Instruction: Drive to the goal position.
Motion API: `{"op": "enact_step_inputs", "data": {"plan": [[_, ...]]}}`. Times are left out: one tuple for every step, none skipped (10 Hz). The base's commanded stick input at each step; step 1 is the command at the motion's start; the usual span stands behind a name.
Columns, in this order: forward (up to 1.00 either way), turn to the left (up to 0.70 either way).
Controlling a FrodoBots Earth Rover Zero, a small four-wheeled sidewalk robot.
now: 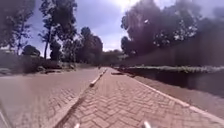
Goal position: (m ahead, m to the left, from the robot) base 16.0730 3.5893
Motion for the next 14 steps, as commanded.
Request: {"op": "enact_step_inputs", "data": {"plan": [[0.70,0.00],[0.70,0.00],[0.70,0.00],[0.70,0.00],[0.70,0.00],[0.70,0.00],[0.70,0.00],[0.70,0.00],[0.70,0.00],[0.70,0.00],[0.70,0.00],[0.70,0.00],[0.70,0.00],[0.70,0.00]]}}
